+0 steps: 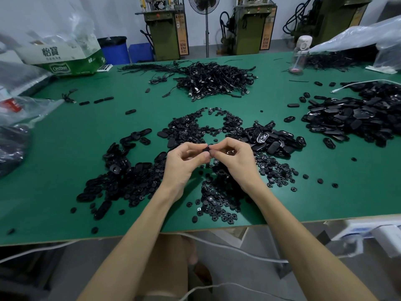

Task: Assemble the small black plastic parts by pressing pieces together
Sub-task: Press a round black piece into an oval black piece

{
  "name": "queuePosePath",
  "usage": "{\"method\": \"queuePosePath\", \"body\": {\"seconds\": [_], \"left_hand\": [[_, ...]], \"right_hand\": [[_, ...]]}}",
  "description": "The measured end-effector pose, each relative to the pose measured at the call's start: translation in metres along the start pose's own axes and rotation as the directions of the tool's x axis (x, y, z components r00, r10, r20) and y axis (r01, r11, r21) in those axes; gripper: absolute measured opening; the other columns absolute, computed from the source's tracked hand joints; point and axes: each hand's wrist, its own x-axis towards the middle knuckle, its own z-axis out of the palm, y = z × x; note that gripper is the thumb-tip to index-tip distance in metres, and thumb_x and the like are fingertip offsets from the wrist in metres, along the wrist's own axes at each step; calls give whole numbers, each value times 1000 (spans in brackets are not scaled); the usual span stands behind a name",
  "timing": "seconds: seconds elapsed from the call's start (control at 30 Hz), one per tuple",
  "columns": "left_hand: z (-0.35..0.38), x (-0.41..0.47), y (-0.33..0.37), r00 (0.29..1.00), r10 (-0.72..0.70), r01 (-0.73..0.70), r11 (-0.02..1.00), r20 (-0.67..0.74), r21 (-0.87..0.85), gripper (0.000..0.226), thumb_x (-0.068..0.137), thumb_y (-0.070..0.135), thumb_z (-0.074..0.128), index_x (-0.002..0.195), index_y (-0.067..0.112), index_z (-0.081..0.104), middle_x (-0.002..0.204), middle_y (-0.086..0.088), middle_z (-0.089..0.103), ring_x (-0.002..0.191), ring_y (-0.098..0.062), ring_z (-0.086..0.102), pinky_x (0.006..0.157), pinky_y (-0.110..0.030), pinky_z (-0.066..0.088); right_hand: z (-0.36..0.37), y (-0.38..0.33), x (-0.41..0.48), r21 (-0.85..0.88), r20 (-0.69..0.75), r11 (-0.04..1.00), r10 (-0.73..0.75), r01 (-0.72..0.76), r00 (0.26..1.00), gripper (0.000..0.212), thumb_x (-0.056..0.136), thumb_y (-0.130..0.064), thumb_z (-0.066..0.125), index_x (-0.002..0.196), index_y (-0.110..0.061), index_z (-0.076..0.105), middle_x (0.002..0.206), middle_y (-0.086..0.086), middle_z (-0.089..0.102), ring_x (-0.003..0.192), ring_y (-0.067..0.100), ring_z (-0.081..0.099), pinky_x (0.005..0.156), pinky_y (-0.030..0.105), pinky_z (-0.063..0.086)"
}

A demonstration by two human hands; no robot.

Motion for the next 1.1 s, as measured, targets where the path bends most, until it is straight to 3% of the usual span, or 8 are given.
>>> {"method": "queuePosePath", "body": {"seconds": [0.1, 0.23, 0.37, 0.53, 0.73, 0.9, 1.1], "left_hand": [[-1, 1, -1, 999, -4, 3, 999, -49, -34, 19, 90, 1, 76, 108, 6, 74, 101, -14, 79, 94, -29, 77, 83, -27, 60], [-1, 2, -3, 995, -18, 11, 997, -101, -70, 19, 93, 0, 73, 112, -1, 70, 104, -18, 77, 97, -30, 77, 85, -29, 60], [-2, 3, -5, 991, -18, 12, 999, -133, -42, 19, 93, 0, 72, 112, -2, 69, 103, -19, 77, 95, -29, 77, 82, -30, 61], [-2, 3, -4, 990, -36, 31, 999, -139, -41, 17, 94, -1, 70, 112, -3, 69, 99, -17, 76, 88, -25, 76, 81, -29, 61], [0, 2, -1, 995, -46, 43, 999, -92, -31, 16, 93, 1, 73, 108, 3, 73, 88, -11, 77, 80, -22, 75, 80, -29, 61], [0, 0, 0, 998, -29, 30, 999, -48, 17, 15, 92, 1, 74, 107, 3, 74, 86, -8, 78, 78, -22, 75, 77, -26, 59], [-1, 0, -1, 1000, -26, 26, 997, 5, 69, 13, 91, 1, 76, 104, 4, 74, 84, -7, 78, 78, -20, 75, 77, -27, 60]], "right_hand": [[1, -3, -1, -57, 27, 998, -32, 33, 999, 18, 91, -4, 75, 103, -16, 81, 98, 5, 73, 92, 27, 67, 88, 42, 56], [3, -8, -3, -92, 98, 995, -19, 28, 995, 28, 96, -5, 68, 114, -22, 80, 104, 1, 68, 96, 19, 65, 88, 35, 53], [4, -9, -3, -130, 151, 991, -14, 34, 989, 31, 98, -5, 65, 117, -26, 79, 103, 0, 66, 96, 19, 62, 85, 38, 50], [4, -7, -2, -125, 143, 991, -26, 44, 989, 34, 98, -6, 65, 115, -31, 79, 100, -1, 67, 95, 22, 62, 86, 35, 51], [3, -2, 0, 2, 28, 1000, -5, 5, 1000, 27, 97, -6, 66, 116, -22, 75, 93, 6, 73, 87, 27, 70, 82, 41, 58], [4, -1, 0, 33, 32, 999, 18, -19, 999, 12, 97, -9, 69, 106, -14, 77, 87, 1, 78, 79, 16, 74, 71, 26, 57], [2, -1, 0, 111, 24, 992, 58, -61, 998, 6, 91, -5, 76, 95, -9, 76, 81, 6, 77, 74, 17, 71, 68, 26, 57]]}}
